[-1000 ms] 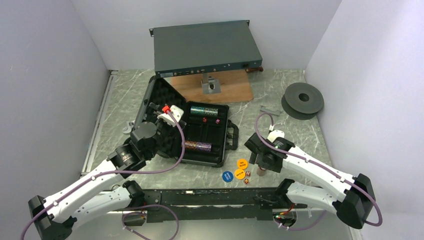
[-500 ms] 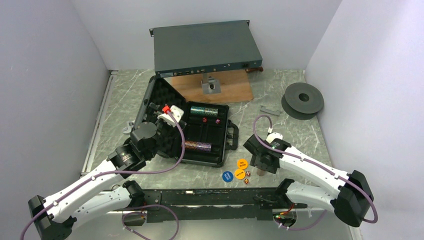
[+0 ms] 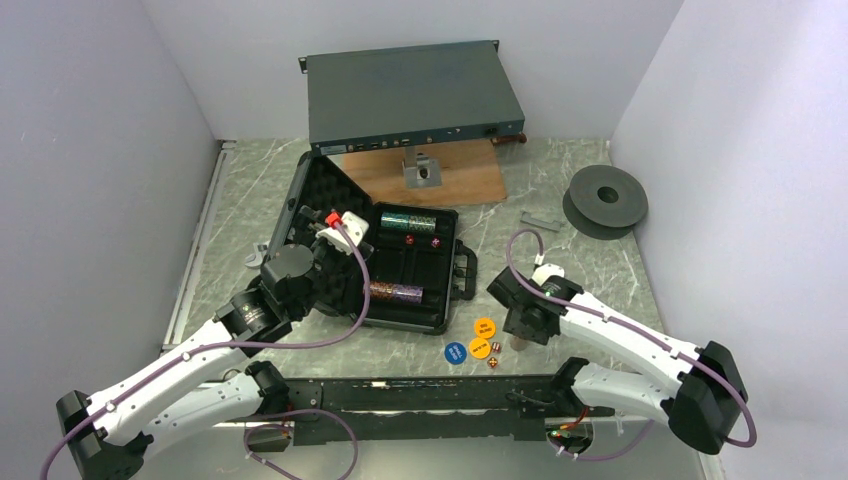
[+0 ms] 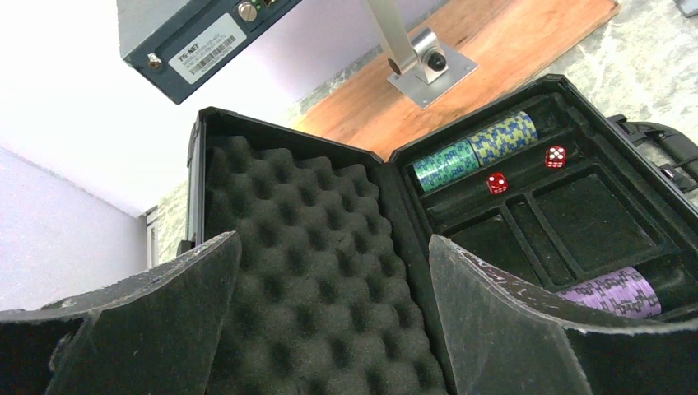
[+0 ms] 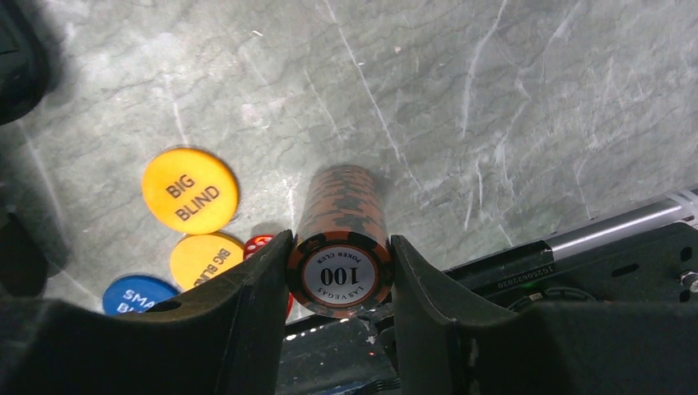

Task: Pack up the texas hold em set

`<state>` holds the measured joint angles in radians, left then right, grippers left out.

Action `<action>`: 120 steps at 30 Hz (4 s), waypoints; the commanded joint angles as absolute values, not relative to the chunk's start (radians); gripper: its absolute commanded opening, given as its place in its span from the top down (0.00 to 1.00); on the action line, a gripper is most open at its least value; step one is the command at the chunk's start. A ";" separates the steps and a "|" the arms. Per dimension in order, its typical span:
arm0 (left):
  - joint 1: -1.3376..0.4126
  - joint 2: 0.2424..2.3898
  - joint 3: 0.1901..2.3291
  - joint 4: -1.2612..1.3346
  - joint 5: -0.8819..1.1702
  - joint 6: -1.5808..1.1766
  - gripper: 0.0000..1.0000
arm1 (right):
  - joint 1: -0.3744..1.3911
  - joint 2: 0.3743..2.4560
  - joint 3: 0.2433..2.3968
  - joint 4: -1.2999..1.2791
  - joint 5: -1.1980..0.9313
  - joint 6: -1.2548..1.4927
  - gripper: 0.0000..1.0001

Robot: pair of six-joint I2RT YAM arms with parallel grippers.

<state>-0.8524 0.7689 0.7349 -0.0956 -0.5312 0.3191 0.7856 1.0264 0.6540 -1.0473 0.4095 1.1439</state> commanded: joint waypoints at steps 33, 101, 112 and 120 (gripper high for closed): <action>-0.857 0.708 0.635 -0.073 0.470 0.469 0.02 | 0.803 1.165 1.087 -0.419 -0.262 0.761 1.00; -0.857 0.905 0.682 -0.213 0.198 0.618 1.00 | 0.885 0.963 0.990 -0.553 0.201 0.667 0.11; -0.856 0.977 0.682 -0.290 0.190 0.741 1.00 | 0.886 0.910 0.958 -0.586 0.215 0.633 0.11; -0.839 1.093 0.751 -0.415 0.227 0.777 1.00 | 0.885 0.891 0.942 -0.605 0.227 0.626 0.11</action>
